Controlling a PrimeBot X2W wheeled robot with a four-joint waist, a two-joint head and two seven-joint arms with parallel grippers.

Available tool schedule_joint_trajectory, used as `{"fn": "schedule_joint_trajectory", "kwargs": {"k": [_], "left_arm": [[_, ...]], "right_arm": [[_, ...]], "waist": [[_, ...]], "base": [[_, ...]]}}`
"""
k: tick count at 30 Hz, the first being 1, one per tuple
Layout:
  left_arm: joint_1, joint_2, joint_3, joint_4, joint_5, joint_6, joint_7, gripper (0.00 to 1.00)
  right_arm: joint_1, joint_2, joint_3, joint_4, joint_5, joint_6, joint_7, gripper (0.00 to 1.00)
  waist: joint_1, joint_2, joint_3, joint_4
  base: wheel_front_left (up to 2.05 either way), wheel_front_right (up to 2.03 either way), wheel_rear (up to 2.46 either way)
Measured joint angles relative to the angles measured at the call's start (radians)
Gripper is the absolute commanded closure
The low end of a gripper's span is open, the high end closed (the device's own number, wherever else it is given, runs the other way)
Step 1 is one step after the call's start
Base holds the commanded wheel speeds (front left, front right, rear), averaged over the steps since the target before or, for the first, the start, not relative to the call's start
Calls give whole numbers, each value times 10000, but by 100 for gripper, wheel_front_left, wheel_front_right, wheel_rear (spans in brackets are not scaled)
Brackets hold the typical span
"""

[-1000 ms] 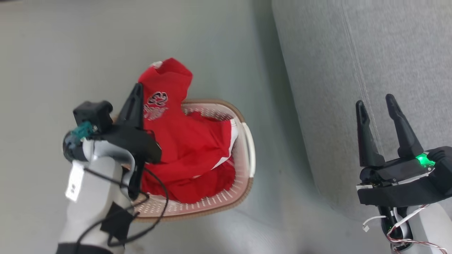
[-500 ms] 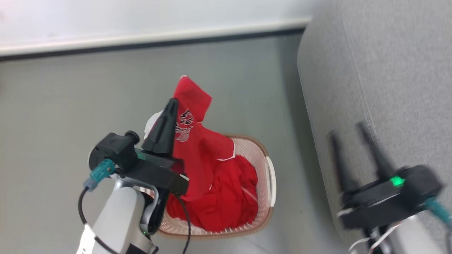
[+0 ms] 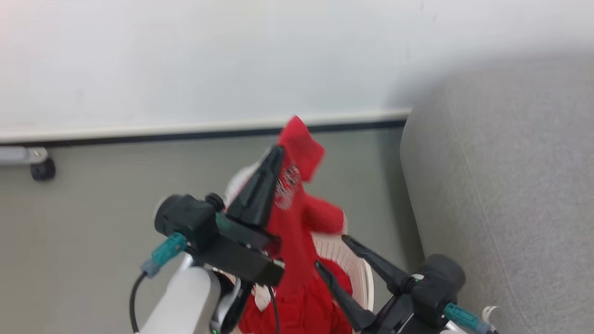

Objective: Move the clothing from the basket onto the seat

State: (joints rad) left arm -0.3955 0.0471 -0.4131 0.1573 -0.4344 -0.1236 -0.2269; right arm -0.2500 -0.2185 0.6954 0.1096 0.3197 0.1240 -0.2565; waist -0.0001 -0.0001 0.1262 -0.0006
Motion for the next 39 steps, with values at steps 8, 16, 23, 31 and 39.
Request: {"fn": "schedule_joint_trajectory", "kwargs": {"k": [8, 16, 23, 31, 39], "left_arm": [[871, 15, -754, -1166, -121, 0, 660, 100], [1660, 69, -1749, -2368, -305, 4, 1392, 100], [2033, 69, -2132, -3191, -556, 142, 1950, 93], [2631, 479, -1639, -2999, -470, 589, 2165, 0], [3513, 598, -2063, -2347, -431, 619, 1967, 0]], "right_arm": [[16, -230, 305, -98, 151, 6, 0, 0], [181, -226, 282, -77, 163, 6, 0, 53], [650, -253, 190, -278, 711, 6, 0, 100], [984, -706, -311, -652, 1039, 4, 0, 100], [1827, -1595, -1498, -1611, 1212, -552, 0, 100]], "waist": [[-1, 0, -1081, 64], [0, -1, -1589, 0], [1, 1, -1695, -111], [2, 1, -1621, -561], [2, 1, -1494, -1454]], "base": [[0, 0, 0], [0, 0, 0], [0, 0, 0], [0, 0, 0], [0, 0, 0]]}}
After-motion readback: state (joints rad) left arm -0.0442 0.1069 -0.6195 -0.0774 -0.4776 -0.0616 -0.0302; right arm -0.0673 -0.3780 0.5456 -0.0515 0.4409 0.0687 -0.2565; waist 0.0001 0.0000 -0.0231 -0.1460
